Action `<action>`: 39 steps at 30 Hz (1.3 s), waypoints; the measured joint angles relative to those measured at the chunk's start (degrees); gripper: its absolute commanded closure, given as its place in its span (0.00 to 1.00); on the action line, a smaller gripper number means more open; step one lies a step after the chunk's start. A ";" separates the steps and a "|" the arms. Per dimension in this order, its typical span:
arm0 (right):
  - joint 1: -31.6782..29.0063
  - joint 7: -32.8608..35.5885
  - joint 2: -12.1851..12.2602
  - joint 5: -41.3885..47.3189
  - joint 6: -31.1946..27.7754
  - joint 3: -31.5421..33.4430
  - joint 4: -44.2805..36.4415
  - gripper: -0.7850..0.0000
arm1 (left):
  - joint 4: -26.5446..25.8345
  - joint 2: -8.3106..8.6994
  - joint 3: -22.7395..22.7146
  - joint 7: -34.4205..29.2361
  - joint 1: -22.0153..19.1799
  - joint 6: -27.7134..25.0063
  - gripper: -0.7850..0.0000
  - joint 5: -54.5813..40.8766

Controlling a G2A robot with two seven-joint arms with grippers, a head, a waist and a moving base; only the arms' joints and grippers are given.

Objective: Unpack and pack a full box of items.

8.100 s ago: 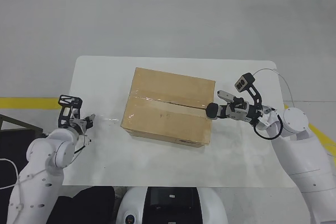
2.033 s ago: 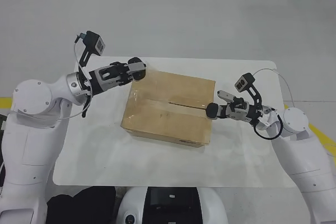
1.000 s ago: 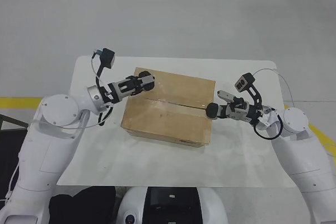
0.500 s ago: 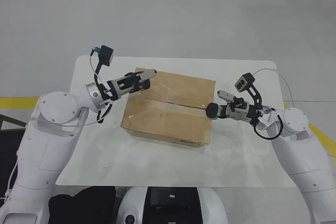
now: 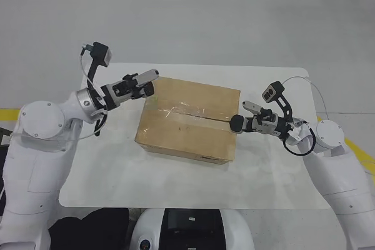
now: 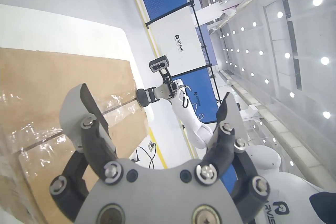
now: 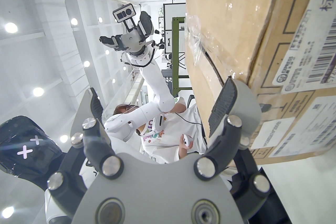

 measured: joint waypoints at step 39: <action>0.00 0.00 0.00 0.00 0.00 0.00 0.00 0.00 | 24.60 5.31 -26.88 -8.45 4.78 -7.65 0.00 -4.11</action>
